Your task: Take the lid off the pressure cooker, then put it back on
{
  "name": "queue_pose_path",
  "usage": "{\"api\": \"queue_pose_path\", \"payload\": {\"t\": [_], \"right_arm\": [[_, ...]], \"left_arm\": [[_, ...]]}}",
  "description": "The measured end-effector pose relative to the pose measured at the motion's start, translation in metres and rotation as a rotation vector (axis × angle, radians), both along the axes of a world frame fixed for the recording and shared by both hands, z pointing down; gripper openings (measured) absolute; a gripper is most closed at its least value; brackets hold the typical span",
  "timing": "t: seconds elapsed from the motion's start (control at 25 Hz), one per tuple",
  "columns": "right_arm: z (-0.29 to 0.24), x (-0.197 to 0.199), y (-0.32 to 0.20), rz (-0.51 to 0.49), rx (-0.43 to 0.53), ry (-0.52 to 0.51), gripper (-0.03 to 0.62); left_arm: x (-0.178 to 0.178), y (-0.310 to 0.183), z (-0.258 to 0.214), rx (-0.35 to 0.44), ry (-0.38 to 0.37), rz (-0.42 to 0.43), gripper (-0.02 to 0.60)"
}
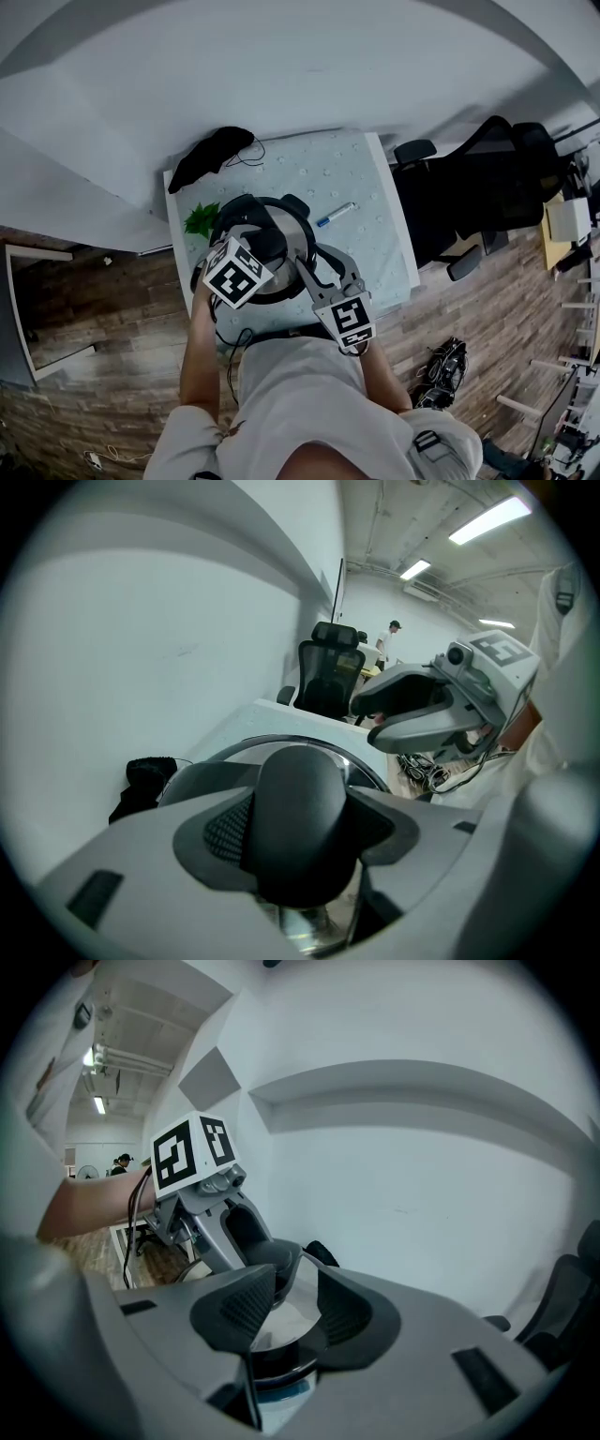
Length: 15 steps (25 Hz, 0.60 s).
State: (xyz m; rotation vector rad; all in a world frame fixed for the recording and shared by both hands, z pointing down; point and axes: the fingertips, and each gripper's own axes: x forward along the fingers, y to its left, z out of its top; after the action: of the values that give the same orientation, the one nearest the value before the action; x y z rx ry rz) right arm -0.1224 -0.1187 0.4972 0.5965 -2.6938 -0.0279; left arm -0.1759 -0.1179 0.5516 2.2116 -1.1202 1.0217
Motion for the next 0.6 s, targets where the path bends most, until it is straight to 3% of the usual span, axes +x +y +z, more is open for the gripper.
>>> {"api": "queue_pose_path", "payload": {"t": [0.6], "right_arm": [[0.0009, 0.0088, -0.0091, -0.027, -0.006, -0.01, 0.144]], "left_arm": [[-0.0072, -0.0047, 0.0006, 0.013, 0.01, -0.269, 0.275]]}}
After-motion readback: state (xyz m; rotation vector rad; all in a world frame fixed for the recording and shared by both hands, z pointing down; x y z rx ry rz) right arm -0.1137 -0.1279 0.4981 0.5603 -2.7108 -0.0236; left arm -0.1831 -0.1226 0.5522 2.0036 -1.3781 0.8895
